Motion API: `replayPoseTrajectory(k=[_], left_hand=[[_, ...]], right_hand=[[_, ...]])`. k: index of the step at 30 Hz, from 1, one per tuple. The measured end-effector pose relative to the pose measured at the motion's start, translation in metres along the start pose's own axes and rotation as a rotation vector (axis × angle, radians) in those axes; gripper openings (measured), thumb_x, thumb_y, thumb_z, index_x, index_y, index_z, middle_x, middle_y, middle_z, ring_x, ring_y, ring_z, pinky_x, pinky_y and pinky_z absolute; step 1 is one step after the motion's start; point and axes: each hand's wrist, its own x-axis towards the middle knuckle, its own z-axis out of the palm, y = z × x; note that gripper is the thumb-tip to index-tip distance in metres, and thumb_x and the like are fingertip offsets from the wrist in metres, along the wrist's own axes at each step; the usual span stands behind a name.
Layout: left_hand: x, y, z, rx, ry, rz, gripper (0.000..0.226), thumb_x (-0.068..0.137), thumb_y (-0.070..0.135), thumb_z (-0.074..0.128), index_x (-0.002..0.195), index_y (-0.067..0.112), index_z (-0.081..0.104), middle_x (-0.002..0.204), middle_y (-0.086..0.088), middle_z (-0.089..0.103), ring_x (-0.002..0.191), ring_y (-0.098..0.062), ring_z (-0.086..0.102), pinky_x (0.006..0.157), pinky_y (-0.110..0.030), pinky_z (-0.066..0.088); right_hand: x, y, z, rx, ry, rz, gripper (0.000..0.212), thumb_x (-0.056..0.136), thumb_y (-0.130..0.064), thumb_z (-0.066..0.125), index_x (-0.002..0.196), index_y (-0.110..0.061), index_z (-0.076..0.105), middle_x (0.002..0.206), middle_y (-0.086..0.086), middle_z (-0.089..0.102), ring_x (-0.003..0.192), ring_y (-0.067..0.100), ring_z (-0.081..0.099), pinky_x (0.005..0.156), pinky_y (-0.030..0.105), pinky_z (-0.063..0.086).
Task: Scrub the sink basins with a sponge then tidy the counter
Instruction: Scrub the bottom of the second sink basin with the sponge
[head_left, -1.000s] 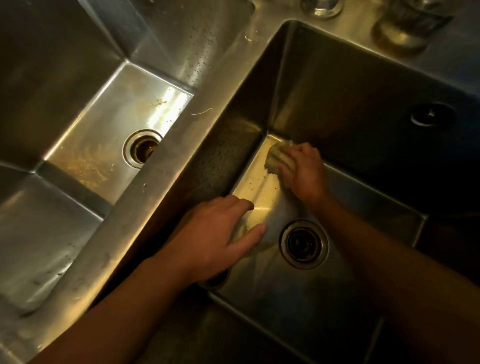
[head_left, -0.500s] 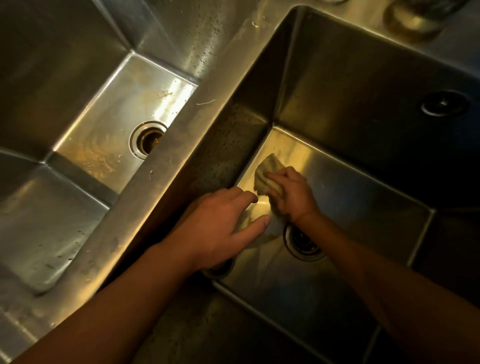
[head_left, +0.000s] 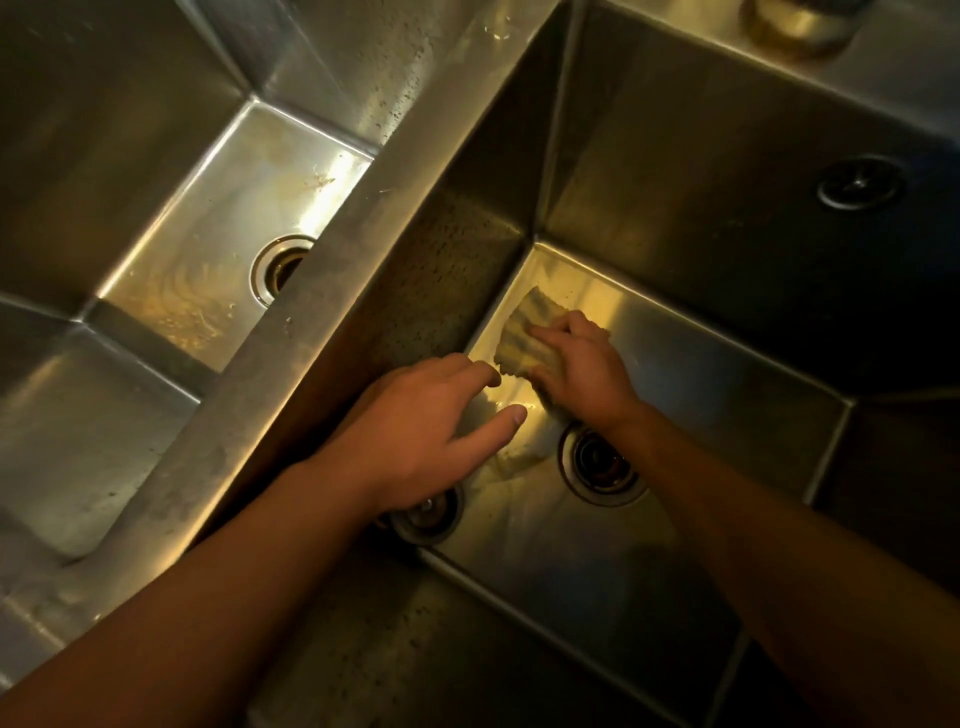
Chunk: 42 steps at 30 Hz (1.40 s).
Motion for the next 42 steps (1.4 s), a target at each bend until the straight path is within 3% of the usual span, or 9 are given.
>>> replayPoseTrajectory(k=[7,12,17,23,28,32,36,40,42], left_hand=[[-0.001,0.002,0.001,0.058,-0.028,0.013,0.063,0.091,0.072,0.029,0.126,0.028,0.058,0.118,0.008,0.063,0.106,-0.010,0.058,0.088,-0.037,0.051],[-0.003,0.005,0.003,0.100,-0.068,0.023,0.059,0.093,0.069,0.034,0.129,0.027,0.056,0.120,0.006,0.062,0.108,-0.012,0.058,0.089,-0.038,0.051],[-0.003,0.006,0.003,0.123,-0.087,0.027,0.058,0.093,0.068,0.035,0.130,0.027,0.056,0.120,0.006,0.062,0.106,-0.013,0.059,0.087,-0.037,0.050],[-0.001,0.003,0.002,0.135,-0.068,0.021,0.065,0.090,0.073,0.028,0.129,0.028,0.055,0.122,0.006,0.063,0.107,-0.015,0.060,0.087,-0.036,0.050],[-0.003,0.005,0.004,0.147,-0.102,0.032,0.068,0.090,0.074,0.026,0.134,0.029,0.053,0.125,0.006,0.062,0.108,-0.013,0.058,0.087,-0.035,0.049],[-0.005,0.006,0.006,0.139,-0.134,0.032,0.066,0.092,0.072,0.028,0.136,0.028,0.050,0.129,0.006,0.060,0.111,-0.013,0.057,0.089,-0.036,0.048],[-0.005,0.004,0.004,0.112,-0.114,0.040,0.060,0.095,0.068,0.034,0.136,0.027,0.052,0.130,0.006,0.059,0.111,-0.012,0.057,0.088,-0.034,0.047],[-0.005,0.004,0.005,0.104,-0.115,0.032,0.058,0.095,0.066,0.036,0.136,0.028,0.051,0.131,0.006,0.059,0.112,-0.011,0.056,0.088,-0.034,0.047],[-0.005,0.004,0.007,0.119,-0.132,0.034,0.060,0.095,0.067,0.035,0.137,0.028,0.050,0.131,0.006,0.059,0.113,-0.012,0.056,0.088,-0.035,0.047]], right_hand=[[-0.045,-0.007,0.028,0.003,0.016,0.062,0.058,0.088,-0.018,0.068,0.142,-0.033,0.051,0.133,0.001,0.043,0.122,0.022,0.042,0.099,0.035,0.045],[-0.077,-0.020,0.046,0.145,-0.036,0.103,0.039,0.089,-0.025,0.067,0.128,-0.030,0.060,0.126,0.004,0.051,0.116,0.026,0.051,0.090,0.030,0.043],[-0.095,-0.027,0.046,-0.023,-0.199,-0.015,0.060,0.087,-0.024,0.065,0.145,-0.031,0.048,0.132,0.008,0.052,0.119,0.028,0.050,0.097,0.034,0.042],[-0.074,-0.025,0.017,0.215,0.031,0.089,0.023,0.087,-0.021,0.069,0.111,-0.022,0.069,0.105,-0.002,0.059,0.093,0.020,0.061,0.082,0.031,0.050],[-0.083,-0.028,-0.005,0.369,0.109,0.165,0.028,0.086,-0.017,0.074,0.114,-0.019,0.070,0.105,-0.006,0.058,0.089,0.008,0.056,0.077,0.009,0.045],[-0.117,-0.016,-0.002,0.343,0.067,0.140,0.027,0.083,-0.021,0.076,0.110,-0.020,0.071,0.102,-0.005,0.059,0.089,0.012,0.060,0.079,0.025,0.050],[-0.159,-0.004,0.019,0.307,-0.160,0.210,0.039,0.081,-0.025,0.079,0.119,-0.027,0.068,0.105,-0.010,0.056,0.092,0.006,0.061,0.078,0.012,0.050],[-0.179,0.003,0.043,0.256,-0.225,0.220,0.057,0.076,-0.035,0.078,0.129,-0.035,0.059,0.121,-0.012,0.050,0.102,0.011,0.059,0.090,0.031,0.054],[-0.178,0.003,0.048,0.173,-0.238,0.213,0.061,0.080,-0.036,0.075,0.137,-0.036,0.052,0.132,-0.011,0.043,0.116,0.013,0.052,0.099,0.026,0.045]])
